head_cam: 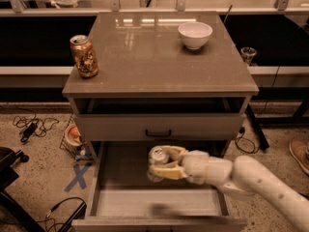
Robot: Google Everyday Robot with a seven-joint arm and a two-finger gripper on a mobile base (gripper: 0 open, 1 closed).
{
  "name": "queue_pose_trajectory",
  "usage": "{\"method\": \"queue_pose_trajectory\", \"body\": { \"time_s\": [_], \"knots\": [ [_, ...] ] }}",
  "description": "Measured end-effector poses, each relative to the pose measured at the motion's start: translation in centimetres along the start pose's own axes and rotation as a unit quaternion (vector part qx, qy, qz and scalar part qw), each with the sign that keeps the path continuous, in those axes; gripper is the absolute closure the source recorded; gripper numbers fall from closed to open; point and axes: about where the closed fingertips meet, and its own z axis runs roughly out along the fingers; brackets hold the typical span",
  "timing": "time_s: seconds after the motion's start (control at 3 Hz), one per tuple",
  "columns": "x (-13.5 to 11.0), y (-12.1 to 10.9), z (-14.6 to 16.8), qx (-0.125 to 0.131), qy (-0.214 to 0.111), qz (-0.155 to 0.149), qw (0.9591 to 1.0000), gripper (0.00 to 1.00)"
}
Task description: Place 7up can into middle drawer
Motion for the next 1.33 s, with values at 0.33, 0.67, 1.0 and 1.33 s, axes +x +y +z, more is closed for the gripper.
{"method": "queue_pose_trajectory", "body": {
  "time_s": [0.33, 0.67, 1.0, 1.33],
  "knots": [
    [3.9, 0.5, 4.2, -0.022, 0.004, -0.002, 0.9998, 1.00],
    [7.7, 1.2, 7.4, -0.022, 0.048, 0.006, 0.9986, 1.00],
    [8.5, 0.6, 8.3, -0.013, 0.053, 0.007, 0.9985, 1.00],
    [9.9, -0.2, 10.0, -0.022, 0.037, 0.011, 0.9990, 1.00]
  ]
}}
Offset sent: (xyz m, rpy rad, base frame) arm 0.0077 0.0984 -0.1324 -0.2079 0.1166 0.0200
